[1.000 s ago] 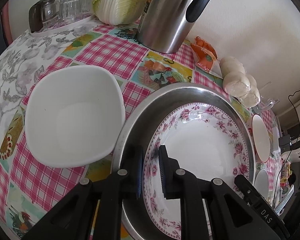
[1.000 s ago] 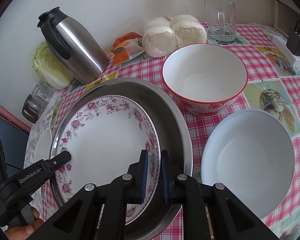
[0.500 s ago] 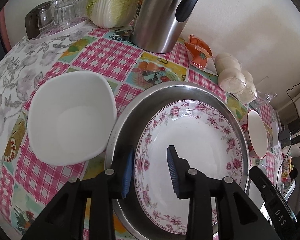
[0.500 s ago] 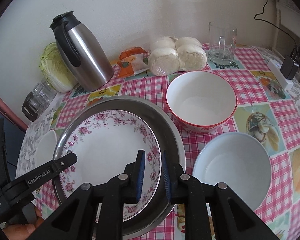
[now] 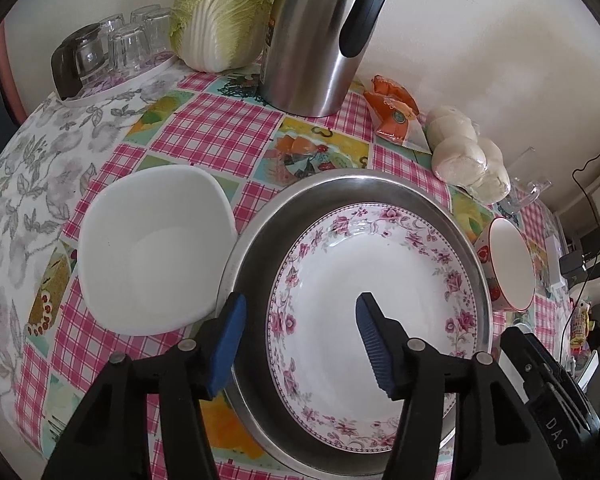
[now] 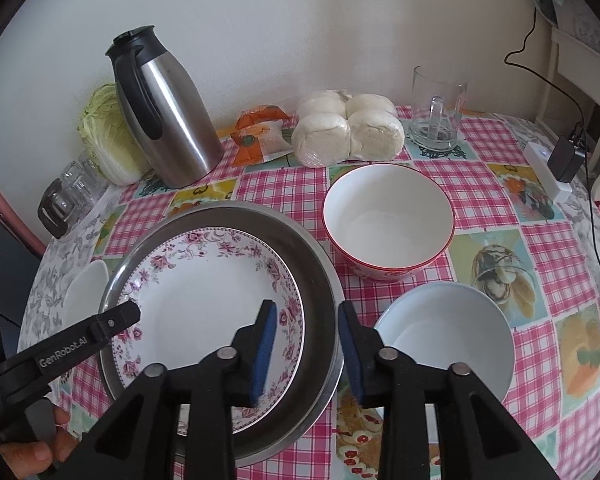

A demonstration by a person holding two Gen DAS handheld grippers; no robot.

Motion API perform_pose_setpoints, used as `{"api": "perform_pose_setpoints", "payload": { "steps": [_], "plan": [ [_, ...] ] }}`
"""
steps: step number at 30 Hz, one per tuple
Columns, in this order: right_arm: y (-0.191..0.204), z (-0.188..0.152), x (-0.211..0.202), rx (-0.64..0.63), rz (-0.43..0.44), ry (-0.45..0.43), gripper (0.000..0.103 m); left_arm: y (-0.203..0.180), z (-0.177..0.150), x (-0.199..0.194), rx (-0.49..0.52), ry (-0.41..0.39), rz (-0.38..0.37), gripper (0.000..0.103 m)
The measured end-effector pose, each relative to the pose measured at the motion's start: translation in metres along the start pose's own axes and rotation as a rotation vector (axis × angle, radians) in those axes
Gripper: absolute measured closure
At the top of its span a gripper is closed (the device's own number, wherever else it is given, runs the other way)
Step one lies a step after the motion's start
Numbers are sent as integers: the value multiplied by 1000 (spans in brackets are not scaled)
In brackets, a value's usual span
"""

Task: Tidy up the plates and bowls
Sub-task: 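Open both grippers to release the plate and lift them away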

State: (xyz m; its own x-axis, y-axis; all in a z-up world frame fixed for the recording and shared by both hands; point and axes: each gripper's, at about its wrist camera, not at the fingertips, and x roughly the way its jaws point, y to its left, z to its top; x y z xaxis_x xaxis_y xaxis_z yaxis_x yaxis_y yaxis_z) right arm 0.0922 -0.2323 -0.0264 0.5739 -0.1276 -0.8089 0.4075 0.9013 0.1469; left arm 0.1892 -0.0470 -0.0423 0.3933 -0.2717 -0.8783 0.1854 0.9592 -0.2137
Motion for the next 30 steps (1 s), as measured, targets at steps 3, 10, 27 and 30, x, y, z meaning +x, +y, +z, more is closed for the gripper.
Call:
{"api": "perform_pose_setpoints", "payload": {
  "steps": [3,10,27,30],
  "plan": [
    [0,-1,2,-13,-18,4,43,-5,2,-5,27,-14,26,30],
    [2,-1,2,-37,-28,-3,28,-8,2,-7,64,-15,65,23],
    [2,-3,5,-105,-67,-13,0,-14,-1,-6,144,-52,158,1],
    [0,-2,6,-107,-69,-16,0,-13,-1,-6,138,-58,167,1]
  ]
}}
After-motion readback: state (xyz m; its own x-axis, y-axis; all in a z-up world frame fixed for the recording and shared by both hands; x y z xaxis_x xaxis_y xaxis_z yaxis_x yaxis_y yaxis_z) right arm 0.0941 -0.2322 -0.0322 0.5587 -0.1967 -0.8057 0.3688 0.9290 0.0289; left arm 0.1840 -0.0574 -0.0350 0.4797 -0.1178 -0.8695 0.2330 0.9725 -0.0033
